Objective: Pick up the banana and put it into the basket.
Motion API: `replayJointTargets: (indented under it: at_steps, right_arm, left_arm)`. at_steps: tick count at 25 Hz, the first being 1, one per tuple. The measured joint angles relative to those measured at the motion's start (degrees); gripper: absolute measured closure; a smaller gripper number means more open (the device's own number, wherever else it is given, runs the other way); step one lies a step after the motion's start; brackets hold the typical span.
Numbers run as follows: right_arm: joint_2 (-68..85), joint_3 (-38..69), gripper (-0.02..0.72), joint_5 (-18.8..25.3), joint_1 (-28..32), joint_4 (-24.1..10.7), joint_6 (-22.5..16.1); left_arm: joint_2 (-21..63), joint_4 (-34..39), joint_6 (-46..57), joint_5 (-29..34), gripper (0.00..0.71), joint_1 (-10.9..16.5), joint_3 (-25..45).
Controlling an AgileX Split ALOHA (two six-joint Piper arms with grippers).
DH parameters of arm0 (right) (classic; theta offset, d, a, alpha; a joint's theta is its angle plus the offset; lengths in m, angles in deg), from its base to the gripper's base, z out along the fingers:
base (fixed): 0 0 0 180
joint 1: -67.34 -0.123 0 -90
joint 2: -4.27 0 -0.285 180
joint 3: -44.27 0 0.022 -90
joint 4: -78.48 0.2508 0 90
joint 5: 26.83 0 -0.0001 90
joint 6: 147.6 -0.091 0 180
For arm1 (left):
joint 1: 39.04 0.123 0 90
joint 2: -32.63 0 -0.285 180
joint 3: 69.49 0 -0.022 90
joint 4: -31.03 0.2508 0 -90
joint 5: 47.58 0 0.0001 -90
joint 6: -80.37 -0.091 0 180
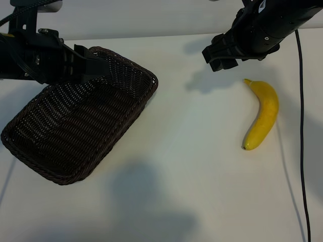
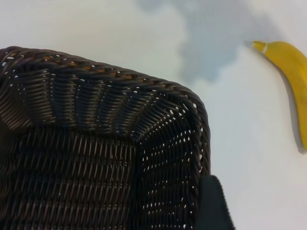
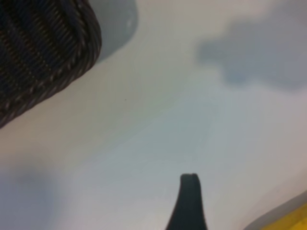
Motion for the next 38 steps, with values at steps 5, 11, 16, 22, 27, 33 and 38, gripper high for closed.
replayJointTargets:
  at_steps: [5,11,16,22,27,33,38]
  right_arm:
    - [0.0,0.0,0.098,0.0,0.0,0.0,0.0]
    - [0.0,0.0,0.098,0.0,0.0,-0.06,0.0]
    - [0.0,0.0,0.098,0.01,0.0,-0.21,0.0]
    - [0.0,0.0,0.098,0.01,0.0,-0.42,0.0]
    - [0.0,0.0,0.098,0.01,0.0,-0.42,0.05]
    - [0.0,0.0,0.098,0.01,0.0,-0.42,0.29]
    - [0.0,0.0,0.098,0.06,0.0,-0.71,1.14]
  left_arm:
    - [-0.04,0.0,-0.13,0.0,0.21,0.0,0.0]
    - [-0.04,0.0,-0.13,0.0,0.21,0.0,0.0]
    - [-0.04,0.0,-0.13,0.0,0.21,0.0,0.0]
    - [-0.04,0.0,-0.13,0.0,0.21,0.0,0.0]
    - [-0.04,0.06,0.5,0.17,0.21,0.0,0.0]
    - [0.2,6.28,15.08,4.35,0.216,0.0,0.0]
    - [6.15,17.76,32.1,3.88,0.216,0.0,3.27]
